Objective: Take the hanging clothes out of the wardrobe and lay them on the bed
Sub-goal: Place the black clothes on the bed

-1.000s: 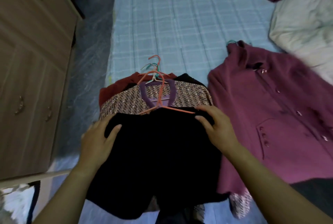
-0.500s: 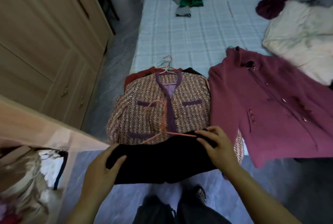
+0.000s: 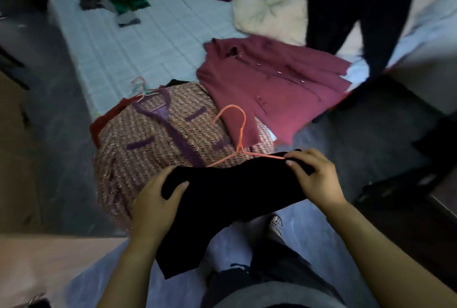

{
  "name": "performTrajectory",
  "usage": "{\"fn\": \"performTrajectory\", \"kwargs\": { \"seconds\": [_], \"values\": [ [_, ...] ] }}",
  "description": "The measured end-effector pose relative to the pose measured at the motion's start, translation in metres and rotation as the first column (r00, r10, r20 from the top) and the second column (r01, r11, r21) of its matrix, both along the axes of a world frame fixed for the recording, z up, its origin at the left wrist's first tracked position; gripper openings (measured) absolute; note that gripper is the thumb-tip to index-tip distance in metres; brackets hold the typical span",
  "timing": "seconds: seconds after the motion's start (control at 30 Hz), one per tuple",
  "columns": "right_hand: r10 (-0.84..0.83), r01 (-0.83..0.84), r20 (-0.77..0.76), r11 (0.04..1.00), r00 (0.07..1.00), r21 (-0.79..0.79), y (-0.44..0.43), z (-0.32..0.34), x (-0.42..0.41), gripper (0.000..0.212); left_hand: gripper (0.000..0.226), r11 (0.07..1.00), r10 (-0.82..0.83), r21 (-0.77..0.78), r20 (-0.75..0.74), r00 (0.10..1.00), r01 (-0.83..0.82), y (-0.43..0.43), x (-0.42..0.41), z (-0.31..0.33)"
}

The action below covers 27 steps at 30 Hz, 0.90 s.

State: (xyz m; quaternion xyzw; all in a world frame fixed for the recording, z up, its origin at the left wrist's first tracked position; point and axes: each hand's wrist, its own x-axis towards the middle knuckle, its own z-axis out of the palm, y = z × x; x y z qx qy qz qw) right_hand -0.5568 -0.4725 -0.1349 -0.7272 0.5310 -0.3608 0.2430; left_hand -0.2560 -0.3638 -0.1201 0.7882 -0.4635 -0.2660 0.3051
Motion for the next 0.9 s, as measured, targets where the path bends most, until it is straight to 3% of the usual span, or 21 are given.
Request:
{"fn": "performTrajectory", "kwargs": {
  "seconds": [0.3,0.67,0.9],
  "values": [
    [-0.319,0.319,0.016,0.943,0.948,-0.095,-0.017,0.029,-0.139,0.017,0.042,0.962,-0.26,-0.098,-0.041,0.965,0.255,-0.1,-0.127,0.024],
    [-0.405,0.412,0.075,0.888,0.911,-0.204,-0.165,0.06,-0.316,0.021,0.044,0.916,-0.365,-0.169,0.024,0.931,0.364,-0.278,-0.305,0.061],
    [-0.436,0.45,0.111,0.848,0.893,-0.281,-0.286,0.076,-0.377,0.02,0.043,0.898,-0.36,-0.254,0.048,0.932,0.36,-0.4,-0.37,0.087]
  ]
}}
